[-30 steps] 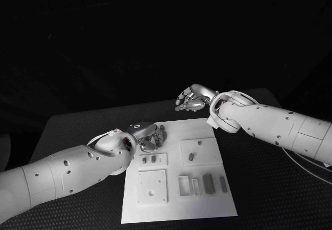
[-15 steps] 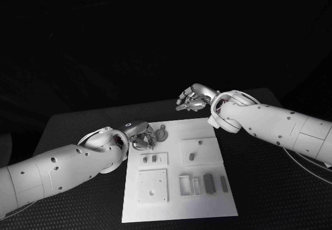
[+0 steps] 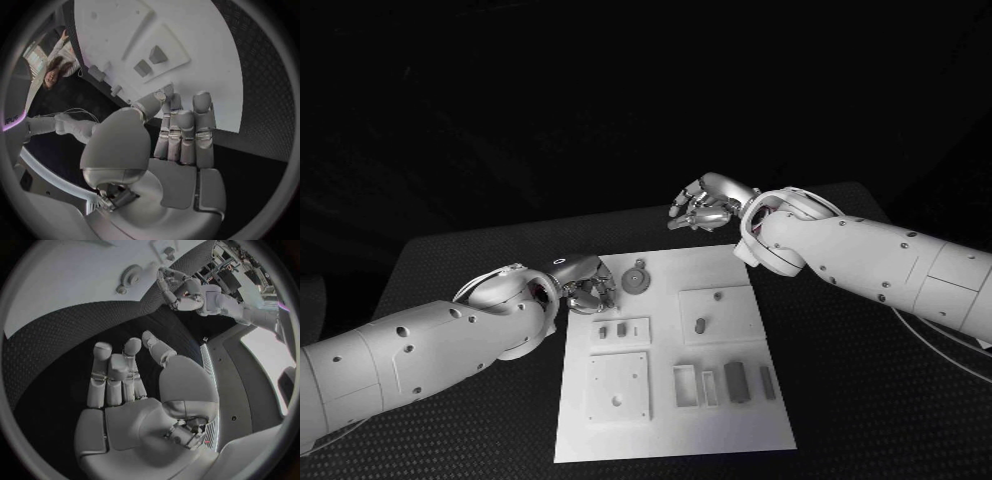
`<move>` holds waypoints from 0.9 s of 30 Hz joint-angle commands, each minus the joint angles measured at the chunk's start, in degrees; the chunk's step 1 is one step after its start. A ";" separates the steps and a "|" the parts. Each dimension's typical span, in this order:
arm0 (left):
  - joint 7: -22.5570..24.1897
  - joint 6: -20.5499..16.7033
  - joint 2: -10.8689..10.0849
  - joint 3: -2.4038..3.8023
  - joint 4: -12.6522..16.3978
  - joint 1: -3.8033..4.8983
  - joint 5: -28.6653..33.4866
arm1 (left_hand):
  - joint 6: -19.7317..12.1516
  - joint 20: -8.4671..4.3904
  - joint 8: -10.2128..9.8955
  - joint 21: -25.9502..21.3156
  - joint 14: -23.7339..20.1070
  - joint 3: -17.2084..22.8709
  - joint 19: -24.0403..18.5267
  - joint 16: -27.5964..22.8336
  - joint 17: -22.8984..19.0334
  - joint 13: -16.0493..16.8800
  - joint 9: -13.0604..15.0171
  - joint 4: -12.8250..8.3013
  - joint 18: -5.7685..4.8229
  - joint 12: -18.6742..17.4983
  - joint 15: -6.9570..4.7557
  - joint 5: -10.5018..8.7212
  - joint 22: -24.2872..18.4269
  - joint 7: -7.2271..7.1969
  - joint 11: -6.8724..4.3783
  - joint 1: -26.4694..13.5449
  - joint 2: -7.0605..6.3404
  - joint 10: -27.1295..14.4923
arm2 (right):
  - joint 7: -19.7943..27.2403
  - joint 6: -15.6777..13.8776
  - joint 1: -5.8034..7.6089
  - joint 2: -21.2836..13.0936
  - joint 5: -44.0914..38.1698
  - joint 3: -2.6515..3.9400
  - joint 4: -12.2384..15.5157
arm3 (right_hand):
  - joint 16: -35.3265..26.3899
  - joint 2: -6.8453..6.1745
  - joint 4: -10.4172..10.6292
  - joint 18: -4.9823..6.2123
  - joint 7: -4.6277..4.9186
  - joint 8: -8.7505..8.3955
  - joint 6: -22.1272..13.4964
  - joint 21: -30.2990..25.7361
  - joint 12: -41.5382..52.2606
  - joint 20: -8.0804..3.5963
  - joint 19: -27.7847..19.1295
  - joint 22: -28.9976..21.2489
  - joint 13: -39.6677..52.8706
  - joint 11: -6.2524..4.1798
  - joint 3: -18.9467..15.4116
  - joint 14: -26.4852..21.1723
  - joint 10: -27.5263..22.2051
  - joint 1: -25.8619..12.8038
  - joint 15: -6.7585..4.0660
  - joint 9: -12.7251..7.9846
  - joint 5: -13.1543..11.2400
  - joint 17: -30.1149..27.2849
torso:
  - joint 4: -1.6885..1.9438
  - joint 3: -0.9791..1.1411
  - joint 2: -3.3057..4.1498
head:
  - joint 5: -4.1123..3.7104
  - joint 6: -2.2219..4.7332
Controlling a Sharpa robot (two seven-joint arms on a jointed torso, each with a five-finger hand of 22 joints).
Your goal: Assemble the parts on the task board
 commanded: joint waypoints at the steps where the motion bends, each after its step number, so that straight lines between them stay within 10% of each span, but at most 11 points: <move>1: -0.17 1.22 0.21 0.00 -0.13 0.04 -1.01 | 0.46 -0.30 0.23 0.22 0.25 0.24 0.12 0.34 -0.08 0.07 0.04 -0.01 4.18 0.00 0.03 0.22 1.25 -0.06 -0.10 -0.29 0.11 0.37 | 0.43 0.45 -0.03 -0.02 0.01 0.03 0.09 | -0.17 0.23 -0.34 0.70 0.06 -0.31 -0.30 -0.31 -0.30 -0.14 0.07 1.00 0.08 0.22 -0.06 0.05 -0.16 0.14 0.36 0.09 -0.08 0.05 | -0.01 0.03 0.00 | 0.03 -0.02; 27: -0.17 2.06 1.92 -0.09 -0.88 0.00 -1.38 | 0.47 -0.36 0.20 0.24 0.23 0.26 0.07 0.34 -0.11 0.13 0.00 0.02 4.09 -0.07 0.02 0.24 1.25 -0.06 -0.12 -0.40 0.17 0.46 | 0.44 0.46 -0.03 -0.05 0.01 0.03 0.20 | -0.18 0.24 -0.34 0.70 0.06 -0.32 -0.30 -0.32 -0.31 -0.14 0.07 1.00 0.09 0.22 -0.08 0.04 -0.17 0.15 0.36 0.11 -0.08 0.05 | -0.03 0.05 -0.02 | -0.07 -0.20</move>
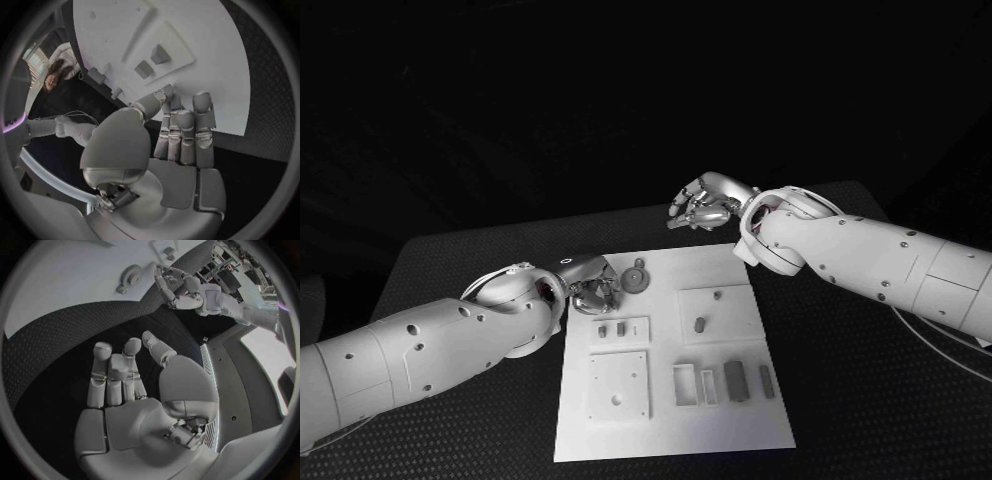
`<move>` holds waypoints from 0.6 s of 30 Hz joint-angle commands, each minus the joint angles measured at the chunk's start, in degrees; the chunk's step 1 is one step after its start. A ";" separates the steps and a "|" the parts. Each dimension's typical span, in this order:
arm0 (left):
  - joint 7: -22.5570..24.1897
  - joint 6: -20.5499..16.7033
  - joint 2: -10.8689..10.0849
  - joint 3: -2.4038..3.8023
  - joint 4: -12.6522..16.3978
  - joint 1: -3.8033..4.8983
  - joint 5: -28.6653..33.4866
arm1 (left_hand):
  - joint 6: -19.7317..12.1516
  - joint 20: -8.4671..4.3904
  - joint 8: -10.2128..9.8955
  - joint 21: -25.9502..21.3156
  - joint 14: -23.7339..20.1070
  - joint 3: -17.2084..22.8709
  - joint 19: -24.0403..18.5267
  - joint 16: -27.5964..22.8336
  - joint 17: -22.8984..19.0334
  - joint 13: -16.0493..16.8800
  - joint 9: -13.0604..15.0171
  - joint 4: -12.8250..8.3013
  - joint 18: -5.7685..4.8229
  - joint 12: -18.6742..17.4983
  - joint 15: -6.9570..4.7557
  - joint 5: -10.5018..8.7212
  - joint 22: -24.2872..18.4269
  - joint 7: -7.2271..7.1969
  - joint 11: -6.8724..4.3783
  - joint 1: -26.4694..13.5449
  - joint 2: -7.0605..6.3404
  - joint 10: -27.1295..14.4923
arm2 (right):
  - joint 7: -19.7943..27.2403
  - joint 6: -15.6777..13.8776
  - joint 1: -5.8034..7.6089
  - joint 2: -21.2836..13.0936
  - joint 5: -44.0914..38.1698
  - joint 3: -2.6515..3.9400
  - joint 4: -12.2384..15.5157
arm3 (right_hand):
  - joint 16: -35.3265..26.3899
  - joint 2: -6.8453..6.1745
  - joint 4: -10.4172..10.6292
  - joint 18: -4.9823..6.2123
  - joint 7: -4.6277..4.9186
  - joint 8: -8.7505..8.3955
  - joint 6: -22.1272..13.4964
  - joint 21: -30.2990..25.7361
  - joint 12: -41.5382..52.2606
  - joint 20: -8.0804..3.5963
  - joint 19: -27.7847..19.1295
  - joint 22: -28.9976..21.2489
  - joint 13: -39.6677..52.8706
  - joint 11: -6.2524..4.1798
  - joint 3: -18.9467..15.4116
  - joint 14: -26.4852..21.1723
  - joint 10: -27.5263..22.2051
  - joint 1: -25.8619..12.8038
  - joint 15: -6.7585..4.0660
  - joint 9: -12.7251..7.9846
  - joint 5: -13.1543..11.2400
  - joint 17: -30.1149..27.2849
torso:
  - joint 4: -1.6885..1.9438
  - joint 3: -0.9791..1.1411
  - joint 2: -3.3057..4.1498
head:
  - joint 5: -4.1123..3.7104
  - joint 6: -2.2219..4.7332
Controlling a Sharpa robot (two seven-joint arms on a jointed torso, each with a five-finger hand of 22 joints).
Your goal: Assemble the parts on the task board
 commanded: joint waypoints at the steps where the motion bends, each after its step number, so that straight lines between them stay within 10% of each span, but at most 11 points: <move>1: 0.03 1.08 0.34 -0.03 0.05 0.02 -0.40 | 0.47 -0.47 0.14 0.24 0.15 0.35 -0.01 0.34 -0.07 0.07 0.05 0.10 4.08 -0.07 -0.08 0.37 1.27 -0.08 -0.09 -0.41 0.34 0.49 | 0.45 0.45 -0.02 -0.02 0.00 0.03 0.15 | -0.18 0.24 -0.33 0.71 0.06 -0.32 -0.30 -0.32 -0.31 -0.23 0.16 1.00 0.05 0.22 -0.08 0.04 -0.17 0.15 0.35 0.07 -0.09 0.07 | 0.04 0.03 -0.01 | -0.04 -0.03; 18: -1.02 2.94 0.16 -0.08 -0.04 0.02 -1.94 | 0.44 -0.55 0.10 0.21 0.07 0.47 -0.10 0.31 -0.12 0.12 0.01 0.03 4.01 -0.21 -0.07 0.27 1.24 -0.08 -0.08 -0.29 0.55 0.48 | 0.44 0.45 -0.02 -0.11 0.00 0.03 0.19 | -0.18 0.24 -0.34 0.71 0.06 -0.33 -0.30 -0.32 -0.31 -0.23 0.16 1.00 0.06 0.21 -0.09 0.04 -0.17 0.17 0.35 0.09 -0.08 0.07 | 0.02 -0.03 0.00 | -0.04 -0.08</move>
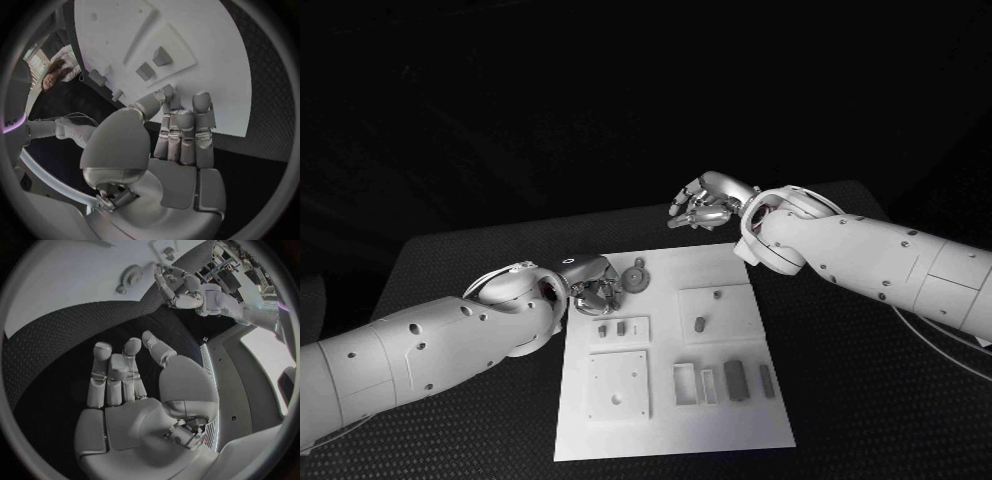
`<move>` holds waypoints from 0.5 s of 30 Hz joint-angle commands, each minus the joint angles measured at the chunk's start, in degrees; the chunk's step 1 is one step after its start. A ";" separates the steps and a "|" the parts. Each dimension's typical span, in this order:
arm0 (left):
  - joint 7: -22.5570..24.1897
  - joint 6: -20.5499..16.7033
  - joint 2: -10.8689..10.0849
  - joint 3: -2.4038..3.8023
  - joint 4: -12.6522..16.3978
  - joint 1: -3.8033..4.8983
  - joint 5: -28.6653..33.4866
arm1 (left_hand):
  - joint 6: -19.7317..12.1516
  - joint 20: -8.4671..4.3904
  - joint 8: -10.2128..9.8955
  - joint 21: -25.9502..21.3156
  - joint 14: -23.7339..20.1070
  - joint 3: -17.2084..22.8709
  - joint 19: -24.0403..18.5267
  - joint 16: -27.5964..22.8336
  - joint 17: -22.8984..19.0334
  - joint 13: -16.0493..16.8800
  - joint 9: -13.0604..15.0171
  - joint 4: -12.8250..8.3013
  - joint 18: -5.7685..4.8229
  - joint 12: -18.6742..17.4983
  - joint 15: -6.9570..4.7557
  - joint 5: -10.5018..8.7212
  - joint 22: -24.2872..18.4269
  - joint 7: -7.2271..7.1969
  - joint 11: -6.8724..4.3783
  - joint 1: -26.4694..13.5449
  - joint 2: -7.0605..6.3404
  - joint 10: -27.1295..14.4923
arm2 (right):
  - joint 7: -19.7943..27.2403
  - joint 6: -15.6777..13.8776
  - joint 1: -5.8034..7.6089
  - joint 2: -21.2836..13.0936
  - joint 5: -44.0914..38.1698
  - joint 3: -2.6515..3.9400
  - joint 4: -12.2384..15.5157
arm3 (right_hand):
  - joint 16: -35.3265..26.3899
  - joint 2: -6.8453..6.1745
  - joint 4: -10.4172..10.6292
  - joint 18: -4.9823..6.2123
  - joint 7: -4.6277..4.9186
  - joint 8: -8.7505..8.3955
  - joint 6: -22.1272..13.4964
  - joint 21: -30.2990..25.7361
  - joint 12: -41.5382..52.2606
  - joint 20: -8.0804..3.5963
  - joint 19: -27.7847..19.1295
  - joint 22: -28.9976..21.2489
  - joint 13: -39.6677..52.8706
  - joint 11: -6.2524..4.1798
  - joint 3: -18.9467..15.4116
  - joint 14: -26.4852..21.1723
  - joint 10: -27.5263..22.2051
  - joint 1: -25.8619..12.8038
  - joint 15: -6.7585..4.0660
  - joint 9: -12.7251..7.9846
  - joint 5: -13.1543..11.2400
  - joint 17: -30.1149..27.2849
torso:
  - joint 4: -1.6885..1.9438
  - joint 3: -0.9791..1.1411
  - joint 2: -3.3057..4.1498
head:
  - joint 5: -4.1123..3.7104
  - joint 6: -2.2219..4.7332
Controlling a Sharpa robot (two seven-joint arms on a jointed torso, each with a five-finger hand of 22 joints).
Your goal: Assemble the parts on the task board
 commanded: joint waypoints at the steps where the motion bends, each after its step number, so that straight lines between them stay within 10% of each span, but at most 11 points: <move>1: -0.73 1.68 -0.06 -0.11 -0.07 -0.08 -1.19 | 0.31 -0.19 0.22 0.21 0.07 0.33 0.00 0.31 -0.05 0.00 0.01 -0.09 4.00 -0.22 -0.07 0.28 1.25 0.04 0.21 0.08 0.50 0.37 | 0.45 0.45 -0.02 -0.03 0.00 0.03 0.12 | -0.18 0.24 -0.34 0.70 0.06 -0.33 -0.30 -0.32 -0.31 -0.24 0.17 1.00 0.06 0.21 -0.09 0.04 -0.17 0.17 0.36 0.10 -0.08 0.08 | 0.03 -0.04 0.03 | -0.07 -0.01; 15: -1.00 0.99 0.08 -0.15 -0.04 -0.08 -1.75 | 0.34 -0.22 0.23 0.15 0.06 0.40 -0.08 0.32 -0.07 0.05 0.01 -0.10 3.94 -0.26 -0.08 0.29 1.21 0.02 0.20 0.17 0.62 0.42 | 0.45 0.43 -0.02 -0.08 0.00 0.03 0.10 | -0.18 0.25 -0.34 0.70 0.06 -0.34 -0.29 -0.31 -0.30 -0.24 0.18 1.00 0.07 0.21 -0.09 0.06 -0.16 0.18 0.36 0.12 -0.09 0.08 | -0.01 -0.01 0.04 | -0.10 0.09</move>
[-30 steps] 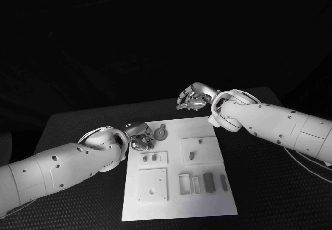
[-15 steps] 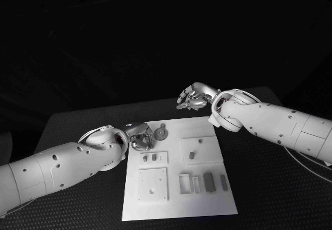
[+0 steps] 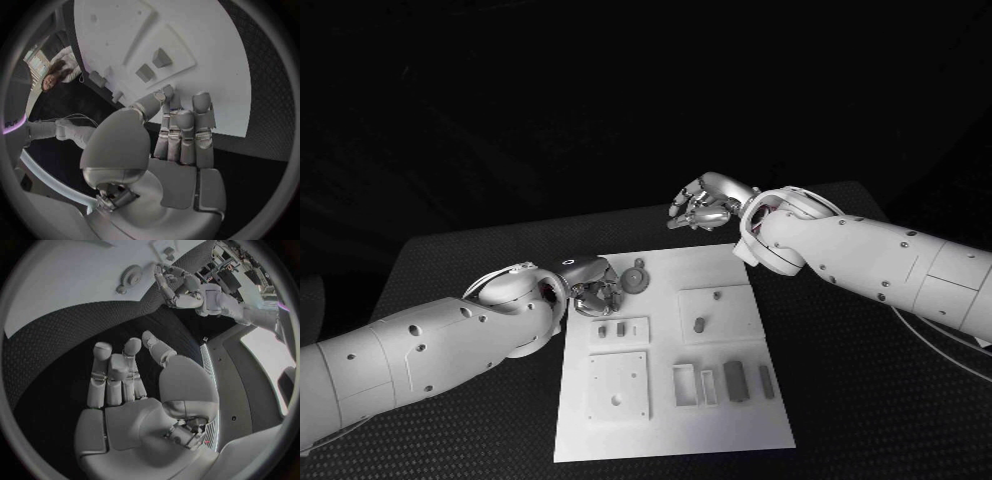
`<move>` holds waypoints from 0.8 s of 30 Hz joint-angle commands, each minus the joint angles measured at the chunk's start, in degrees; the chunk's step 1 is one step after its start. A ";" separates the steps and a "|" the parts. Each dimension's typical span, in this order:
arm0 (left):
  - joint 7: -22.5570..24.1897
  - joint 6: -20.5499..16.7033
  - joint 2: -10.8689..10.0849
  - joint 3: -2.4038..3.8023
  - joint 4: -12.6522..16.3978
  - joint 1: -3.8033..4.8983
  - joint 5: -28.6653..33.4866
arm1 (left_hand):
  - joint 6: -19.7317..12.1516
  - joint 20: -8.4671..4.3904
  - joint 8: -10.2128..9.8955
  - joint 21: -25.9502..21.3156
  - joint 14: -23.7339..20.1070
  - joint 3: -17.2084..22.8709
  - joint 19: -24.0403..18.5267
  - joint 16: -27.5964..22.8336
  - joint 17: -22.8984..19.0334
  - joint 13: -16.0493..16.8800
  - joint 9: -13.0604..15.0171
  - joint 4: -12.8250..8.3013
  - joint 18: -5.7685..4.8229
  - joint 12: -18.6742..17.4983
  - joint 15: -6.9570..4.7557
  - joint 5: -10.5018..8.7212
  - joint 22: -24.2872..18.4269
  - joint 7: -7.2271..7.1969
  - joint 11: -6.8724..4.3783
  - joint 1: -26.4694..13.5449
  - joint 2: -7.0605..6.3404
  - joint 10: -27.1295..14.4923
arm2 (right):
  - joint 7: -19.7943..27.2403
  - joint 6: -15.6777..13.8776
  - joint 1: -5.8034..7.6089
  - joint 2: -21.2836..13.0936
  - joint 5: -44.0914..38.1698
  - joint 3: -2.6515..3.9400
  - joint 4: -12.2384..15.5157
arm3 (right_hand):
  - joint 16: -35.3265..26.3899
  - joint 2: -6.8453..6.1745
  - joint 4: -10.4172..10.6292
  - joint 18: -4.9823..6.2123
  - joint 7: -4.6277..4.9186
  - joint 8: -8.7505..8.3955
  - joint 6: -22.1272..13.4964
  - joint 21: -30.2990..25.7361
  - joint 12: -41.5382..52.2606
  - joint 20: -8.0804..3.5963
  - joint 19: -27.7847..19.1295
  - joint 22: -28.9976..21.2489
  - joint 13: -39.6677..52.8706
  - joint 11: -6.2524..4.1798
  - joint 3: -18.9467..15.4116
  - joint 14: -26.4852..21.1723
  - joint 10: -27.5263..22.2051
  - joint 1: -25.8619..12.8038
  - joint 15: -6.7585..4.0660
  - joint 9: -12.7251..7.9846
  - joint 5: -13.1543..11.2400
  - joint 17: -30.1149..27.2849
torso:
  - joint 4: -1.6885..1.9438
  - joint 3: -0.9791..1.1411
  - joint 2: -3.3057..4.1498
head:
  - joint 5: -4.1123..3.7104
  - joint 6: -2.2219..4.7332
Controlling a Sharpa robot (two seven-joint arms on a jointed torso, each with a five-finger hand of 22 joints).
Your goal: Assemble the parts on the task board
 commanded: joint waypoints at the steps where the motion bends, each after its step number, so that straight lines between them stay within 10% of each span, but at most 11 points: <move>1: -1.08 0.43 0.11 -0.17 -0.13 -0.09 -1.49 | 0.34 -0.22 0.20 0.15 0.06 0.40 -0.08 0.32 -0.07 0.01 0.10 -0.10 3.94 -0.27 -0.08 0.29 1.17 0.02 0.05 0.19 0.68 0.28 | 0.45 0.42 -0.02 -0.03 0.00 0.03 0.11 | -0.17 0.25 -0.34 0.70 0.06 -0.34 -0.29 -0.31 -0.30 -0.25 0.19 1.00 0.07 0.21 -0.09 0.06 -0.16 0.18 0.36 0.07 -0.08 0.08 | -0.01 0.06 0.00 | -0.02 -0.02; 24: -1.01 0.01 -0.31 -0.24 -0.51 -0.10 -1.59 | 0.38 -0.27 0.21 0.13 0.09 0.42 -0.08 0.35 -0.09 0.08 0.10 -0.12 3.88 -0.32 -0.09 0.33 1.15 0.00 0.04 0.25 0.74 0.36 | 0.41 0.79 -0.02 -0.25 0.00 0.03 -0.01 | -0.17 0.26 -0.33 0.70 0.06 -0.35 -0.28 -0.31 -0.30 -0.25 0.20 1.00 0.08 0.21 -0.11 0.08 -0.15 0.19 0.36 0.10 -0.08 0.09 | -0.04 0.00 0.02 | 0.02 -0.13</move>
